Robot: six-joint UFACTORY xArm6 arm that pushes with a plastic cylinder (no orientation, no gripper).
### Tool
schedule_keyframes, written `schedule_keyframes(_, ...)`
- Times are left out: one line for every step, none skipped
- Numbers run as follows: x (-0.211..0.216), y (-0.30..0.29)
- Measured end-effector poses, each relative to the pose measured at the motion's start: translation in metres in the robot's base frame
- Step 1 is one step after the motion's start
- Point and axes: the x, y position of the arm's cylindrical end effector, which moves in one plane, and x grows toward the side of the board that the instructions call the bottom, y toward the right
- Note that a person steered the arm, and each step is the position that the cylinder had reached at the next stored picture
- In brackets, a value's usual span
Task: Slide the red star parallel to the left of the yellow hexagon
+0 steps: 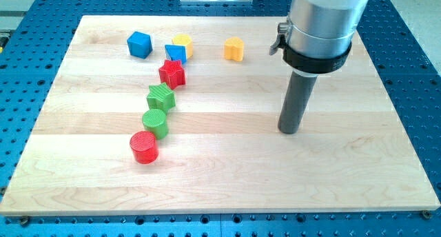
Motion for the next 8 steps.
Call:
schedule_keyframes(-0.014, -0.016)
schedule_keyframes(-0.060, -0.068)
schedule_keyframes(-0.098, -0.126)
schedule_keyframes(-0.106, -0.190)
schedule_keyframes(-0.135, -0.244)
schedule_keyframes(-0.121, -0.288)
schedule_keyframes(-0.098, -0.298)
schedule_keyframes(-0.138, -0.344)
